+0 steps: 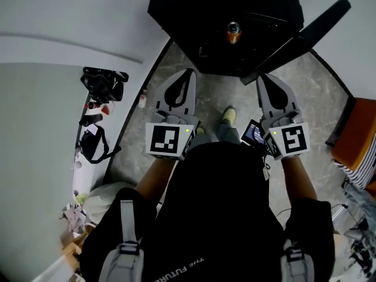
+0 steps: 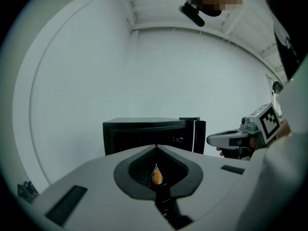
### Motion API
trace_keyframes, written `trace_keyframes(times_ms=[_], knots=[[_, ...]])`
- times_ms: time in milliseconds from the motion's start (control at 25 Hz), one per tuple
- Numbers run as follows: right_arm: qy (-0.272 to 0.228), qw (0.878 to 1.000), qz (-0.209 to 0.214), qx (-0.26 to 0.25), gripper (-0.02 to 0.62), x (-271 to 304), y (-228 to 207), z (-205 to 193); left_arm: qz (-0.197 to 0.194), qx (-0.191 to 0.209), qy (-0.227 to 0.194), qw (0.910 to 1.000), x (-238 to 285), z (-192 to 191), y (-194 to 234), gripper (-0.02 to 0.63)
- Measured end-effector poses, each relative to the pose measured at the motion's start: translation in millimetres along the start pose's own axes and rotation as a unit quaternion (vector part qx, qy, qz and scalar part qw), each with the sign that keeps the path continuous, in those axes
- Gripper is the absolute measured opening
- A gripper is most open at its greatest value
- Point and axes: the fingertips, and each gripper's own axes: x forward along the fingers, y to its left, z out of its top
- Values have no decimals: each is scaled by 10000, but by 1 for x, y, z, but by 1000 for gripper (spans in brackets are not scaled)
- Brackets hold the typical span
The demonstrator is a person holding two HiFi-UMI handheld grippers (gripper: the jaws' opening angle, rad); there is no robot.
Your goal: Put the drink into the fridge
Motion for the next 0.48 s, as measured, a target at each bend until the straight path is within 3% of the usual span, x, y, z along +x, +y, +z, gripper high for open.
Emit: trace_keyframes(times_ms=[320, 480], knots=[[331, 9994, -44, -103, 14, -10, 28, -11, -134, -32, -41, 9999, -27, -3, 7, 14], [68, 9994, -225, -272, 14, -29, 57, -4, -278, 19, -84, 9996, -62, -8, 8, 14]])
